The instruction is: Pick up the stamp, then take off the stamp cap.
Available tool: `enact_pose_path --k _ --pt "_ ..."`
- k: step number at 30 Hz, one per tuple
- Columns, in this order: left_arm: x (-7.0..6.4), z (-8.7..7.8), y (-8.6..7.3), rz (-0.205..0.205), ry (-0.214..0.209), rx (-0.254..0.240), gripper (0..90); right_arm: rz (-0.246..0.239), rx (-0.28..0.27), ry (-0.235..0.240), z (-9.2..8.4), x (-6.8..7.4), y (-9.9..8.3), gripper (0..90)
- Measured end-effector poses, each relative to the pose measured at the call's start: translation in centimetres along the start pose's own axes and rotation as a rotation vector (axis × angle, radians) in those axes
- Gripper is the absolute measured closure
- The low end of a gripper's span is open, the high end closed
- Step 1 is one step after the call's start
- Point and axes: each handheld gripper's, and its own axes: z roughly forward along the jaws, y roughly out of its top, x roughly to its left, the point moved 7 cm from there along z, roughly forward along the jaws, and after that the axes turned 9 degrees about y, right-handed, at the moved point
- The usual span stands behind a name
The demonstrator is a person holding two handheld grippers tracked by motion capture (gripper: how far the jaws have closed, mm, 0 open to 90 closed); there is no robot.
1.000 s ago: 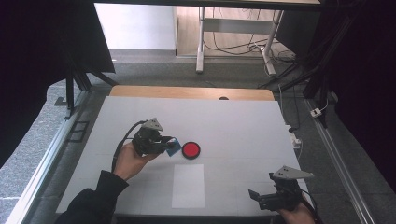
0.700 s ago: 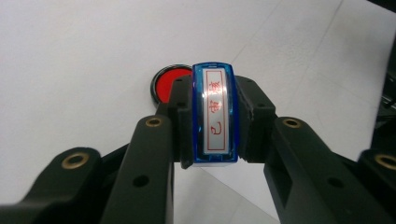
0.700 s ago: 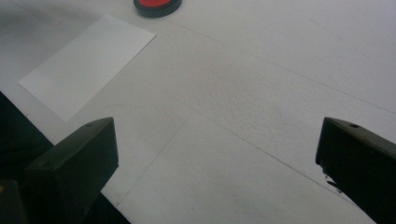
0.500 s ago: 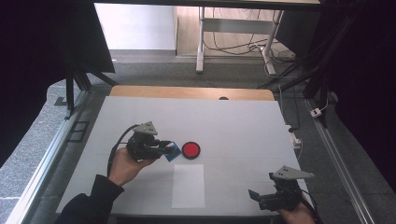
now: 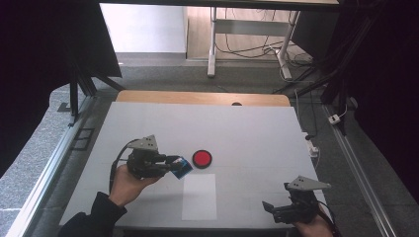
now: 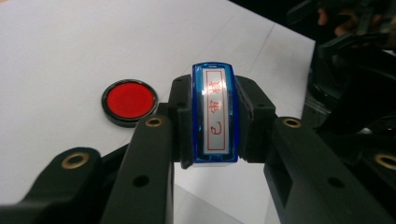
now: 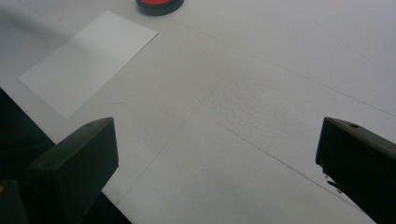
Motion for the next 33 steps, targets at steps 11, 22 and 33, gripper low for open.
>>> enact_pose_path --k 11,22,33 --pt "-1.4 -0.5 -0.6 0.004 -0.061 -0.045 70.5 0.002 -0.001 0.003 0.0 0.0 0.0 0.0" --pt "-2.6 -0.3 -0.8 0.034 -0.097 -0.047 70.4 -0.004 0.000 0.008 0.0 0.1 0.0 0.0" --pt "-2.5 0.1 -1.0 0.072 -0.076 -0.044 70.5 -0.016 -0.021 -0.002 -0.3 0.1 0.2 0.0"
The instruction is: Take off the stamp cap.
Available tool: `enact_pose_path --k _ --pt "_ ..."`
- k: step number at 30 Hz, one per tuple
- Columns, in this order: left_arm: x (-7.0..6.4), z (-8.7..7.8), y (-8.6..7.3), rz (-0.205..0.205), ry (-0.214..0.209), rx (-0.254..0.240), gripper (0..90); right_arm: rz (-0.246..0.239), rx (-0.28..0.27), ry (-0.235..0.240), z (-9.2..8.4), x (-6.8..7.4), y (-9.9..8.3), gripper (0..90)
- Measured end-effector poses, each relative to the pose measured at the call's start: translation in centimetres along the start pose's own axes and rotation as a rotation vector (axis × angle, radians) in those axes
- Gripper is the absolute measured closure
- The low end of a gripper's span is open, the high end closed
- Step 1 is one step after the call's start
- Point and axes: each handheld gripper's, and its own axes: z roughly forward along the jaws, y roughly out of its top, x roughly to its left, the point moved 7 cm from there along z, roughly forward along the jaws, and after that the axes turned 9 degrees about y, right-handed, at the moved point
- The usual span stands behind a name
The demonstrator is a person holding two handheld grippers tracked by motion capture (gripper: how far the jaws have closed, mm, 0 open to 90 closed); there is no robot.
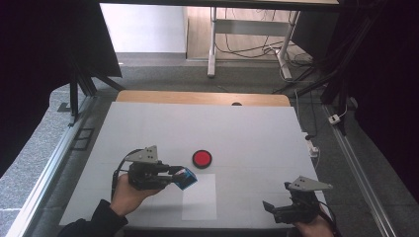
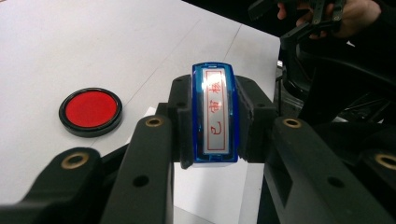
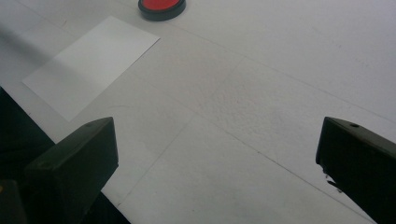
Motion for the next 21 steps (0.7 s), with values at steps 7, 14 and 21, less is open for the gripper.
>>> enact_pose_path --k 7,14,21 --pt "0.0 0.3 0.1 0.019 0.003 -0.002 70.4 -0.024 -0.044 0.026 -0.3 0.5 0.7 0.0" --pt "0.2 0.4 0.2 0.024 0.006 0.011 70.5 -0.078 -0.044 0.056 0.4 1.5 1.4 0.0" --pt "0.6 0.6 0.1 0.003 0.006 0.026 70.5 -0.103 -0.059 0.092 0.9 2.4 2.2 0.0"
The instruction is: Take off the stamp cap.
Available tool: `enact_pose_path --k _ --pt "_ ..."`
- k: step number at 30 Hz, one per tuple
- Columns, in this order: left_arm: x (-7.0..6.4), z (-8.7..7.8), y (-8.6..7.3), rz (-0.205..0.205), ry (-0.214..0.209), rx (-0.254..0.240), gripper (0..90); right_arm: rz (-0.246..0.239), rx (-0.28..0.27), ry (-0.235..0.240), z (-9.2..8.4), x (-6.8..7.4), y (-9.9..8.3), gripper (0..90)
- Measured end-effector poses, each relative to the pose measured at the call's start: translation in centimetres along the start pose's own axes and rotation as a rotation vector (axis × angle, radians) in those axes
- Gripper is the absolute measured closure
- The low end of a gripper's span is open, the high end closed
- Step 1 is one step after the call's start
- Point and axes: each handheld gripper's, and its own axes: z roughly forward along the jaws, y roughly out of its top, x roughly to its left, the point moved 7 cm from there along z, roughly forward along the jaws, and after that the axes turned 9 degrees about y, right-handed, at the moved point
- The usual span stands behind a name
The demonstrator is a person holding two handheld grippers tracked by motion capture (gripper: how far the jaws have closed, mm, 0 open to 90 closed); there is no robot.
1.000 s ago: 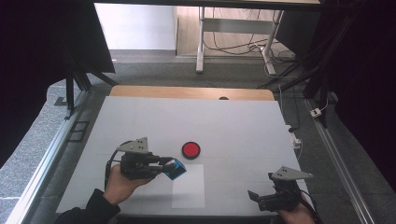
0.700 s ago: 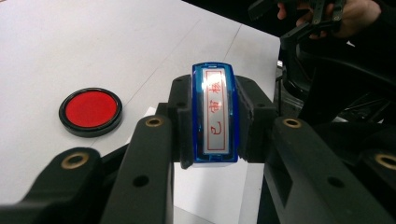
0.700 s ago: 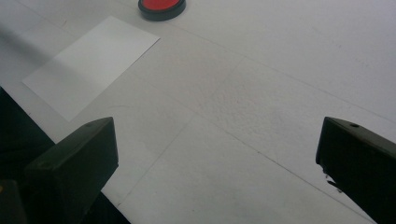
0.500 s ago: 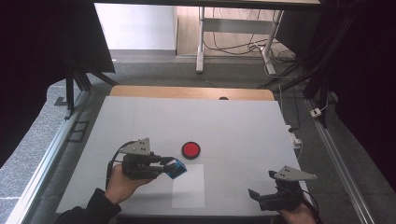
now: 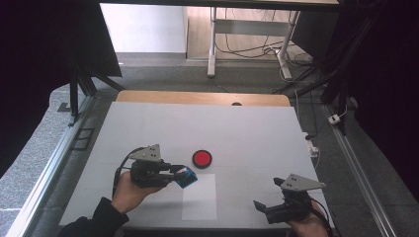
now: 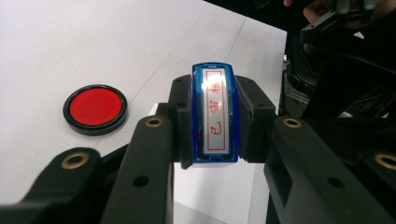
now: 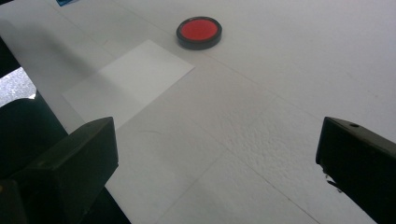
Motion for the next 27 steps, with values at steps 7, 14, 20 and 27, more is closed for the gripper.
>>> enact_pose_path --k 7,14,20,27 --pt "0.2 0.1 0.1 -0.005 -0.001 0.005 70.5 -0.027 0.004 0.060 1.3 1.2 0.9 0.0" --pt "0.3 0.2 0.1 0.013 0.010 0.004 70.5 -0.068 0.022 0.098 2.6 2.1 1.6 0.0" --pt "0.5 0.3 0.2 0.014 -0.002 -0.005 70.5 -0.080 0.026 0.140 3.6 2.5 2.0 0.0" --pt "0.8 0.5 0.4 0.030 -0.002 -0.004 70.5 -0.084 0.036 0.209 4.9 3.2 2.4 0.0"
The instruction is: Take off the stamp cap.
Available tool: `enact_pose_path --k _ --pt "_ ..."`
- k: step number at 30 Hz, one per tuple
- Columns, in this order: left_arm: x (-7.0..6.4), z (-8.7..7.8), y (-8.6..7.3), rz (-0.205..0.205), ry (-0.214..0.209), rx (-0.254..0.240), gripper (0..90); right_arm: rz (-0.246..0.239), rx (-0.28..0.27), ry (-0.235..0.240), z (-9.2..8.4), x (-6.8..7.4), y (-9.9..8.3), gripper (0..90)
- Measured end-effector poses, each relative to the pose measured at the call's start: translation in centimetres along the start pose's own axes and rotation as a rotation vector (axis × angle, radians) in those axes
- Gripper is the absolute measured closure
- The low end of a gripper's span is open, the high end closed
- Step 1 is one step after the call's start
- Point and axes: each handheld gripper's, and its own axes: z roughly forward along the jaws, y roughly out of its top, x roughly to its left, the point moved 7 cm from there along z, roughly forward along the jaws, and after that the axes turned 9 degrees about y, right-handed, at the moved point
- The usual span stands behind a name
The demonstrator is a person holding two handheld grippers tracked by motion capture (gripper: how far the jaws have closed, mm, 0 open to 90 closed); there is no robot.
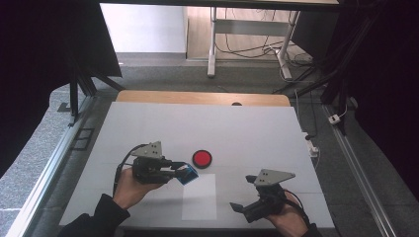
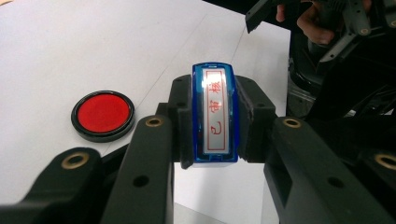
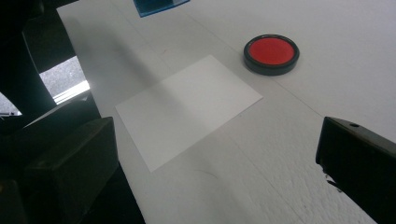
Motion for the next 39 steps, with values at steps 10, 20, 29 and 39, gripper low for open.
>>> enact_pose_path --k 10,20,29,39 --pt "0.2 0.3 0.3 0.031 -0.004 -0.004 70.5 0.003 0.007 0.063 1.6 0.3 1.2 0.0" --pt "-0.1 0.7 0.4 0.087 -0.042 -0.004 70.5 -0.018 0.037 0.089 3.7 0.6 2.0 0.0" --pt "0.1 1.1 0.8 0.091 -0.083 -0.008 70.5 -0.006 0.004 0.128 4.9 0.3 3.1 0.0" --pt "0.2 1.5 1.3 0.118 -0.133 -0.025 70.5 -0.010 -0.006 0.180 6.2 0.0 4.1 0.0"
